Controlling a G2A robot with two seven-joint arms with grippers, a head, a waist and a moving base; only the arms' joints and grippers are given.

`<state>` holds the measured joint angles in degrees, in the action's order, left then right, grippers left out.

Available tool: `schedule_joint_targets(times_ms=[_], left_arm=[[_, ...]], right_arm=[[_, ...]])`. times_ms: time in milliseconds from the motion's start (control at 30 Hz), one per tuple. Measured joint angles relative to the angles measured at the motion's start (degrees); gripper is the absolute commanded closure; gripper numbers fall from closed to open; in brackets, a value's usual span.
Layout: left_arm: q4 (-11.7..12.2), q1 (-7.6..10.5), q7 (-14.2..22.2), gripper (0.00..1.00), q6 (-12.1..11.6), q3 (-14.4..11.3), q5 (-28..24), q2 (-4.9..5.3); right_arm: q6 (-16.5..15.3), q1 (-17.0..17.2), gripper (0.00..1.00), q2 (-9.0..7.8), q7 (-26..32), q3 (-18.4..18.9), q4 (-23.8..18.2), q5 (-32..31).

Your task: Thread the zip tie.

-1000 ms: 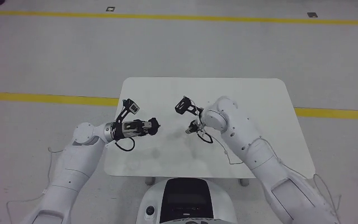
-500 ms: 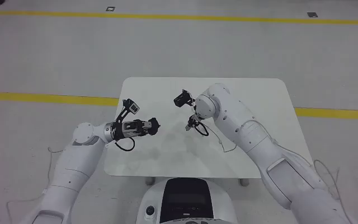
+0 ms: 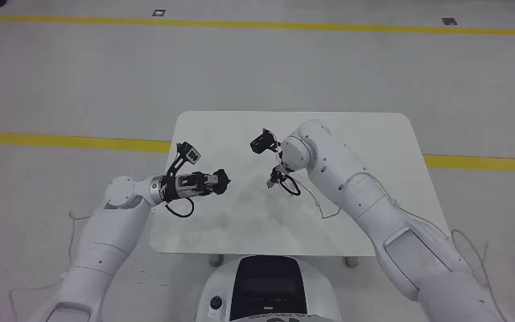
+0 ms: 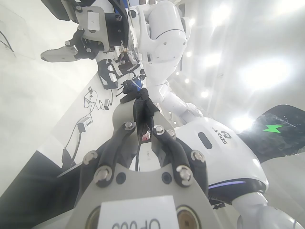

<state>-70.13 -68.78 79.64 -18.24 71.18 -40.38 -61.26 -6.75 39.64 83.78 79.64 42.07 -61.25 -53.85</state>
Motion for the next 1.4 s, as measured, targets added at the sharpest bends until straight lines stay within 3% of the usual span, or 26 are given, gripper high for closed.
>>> schedule_joint_targets(times_ms=[100, 200, 267, 433, 533, 1000, 1033, 1067, 1133, 1400], left_arm=[[-0.8, -0.11, -1.2, 1.0, -0.4, 0.2, 1.3, 0.14], [-2.9, -1.85, -1.6, 1.0, -0.1, 2.2, 2.0, 0.72], [-4.4, -3.46, 0.0, 1.0, -0.4, 4.5, -0.3, 1.48], [-9.3, -8.16, 0.0, 1.0, 0.3, 10.1, -0.5, 3.49], [-11.1, -10.0, 0.0, 1.0, 0.7, 11.7, -0.9, 4.32], [-11.6, -10.6, 0.0, 1.0, 0.5, 11.9, -1.1, 4.65], [-11.6, -10.6, 0.0, 1.0, 0.5, 11.9, -1.1, 4.65], [-11.6, -10.6, 0.0, 1.0, 0.5, 11.9, -1.1, 4.65], [-11.6, -10.6, 0.0, 1.0, 0.5, 11.9, -1.1, 4.65], [-11.6, -10.6, 0.0, 1.0, 0.5, 11.9, -1.1, 4.65]], right_arm=[[0.0, 0.0, 0.0, 0.0, 0.0, 0.0, 0.0, 0.0], [0.0, 0.0, 0.0, 0.0, 0.0, 0.0, 0.0, 0.0], [0.0, 0.0, 0.0, 0.0, 0.0, 0.0, 0.0, 0.0], [0.0, 0.0, 0.0, 0.0, 0.0, 0.0, 0.0, 0.0], [0.0, 0.0, 0.0, 0.0, 0.0, 0.0, 0.0, 0.0], [-0.1, 1.9, 0.0, -0.39, -3.3, -0.4, 0.7, -3.5], [-0.2, 2.0, 0.05, -0.36, -3.5, -0.4, 1.0, -3.6], [-0.2, 2.0, 0.27, -0.32, -3.6, -0.5, 1.2, -3.7], [-0.4, 1.9, 0.51, -0.22, -4.1, -0.7, 1.6, -4.0], [-0.8, 2.1, 0.66, 0.03, -5.6, -0.9, 2.4, -4.2]])
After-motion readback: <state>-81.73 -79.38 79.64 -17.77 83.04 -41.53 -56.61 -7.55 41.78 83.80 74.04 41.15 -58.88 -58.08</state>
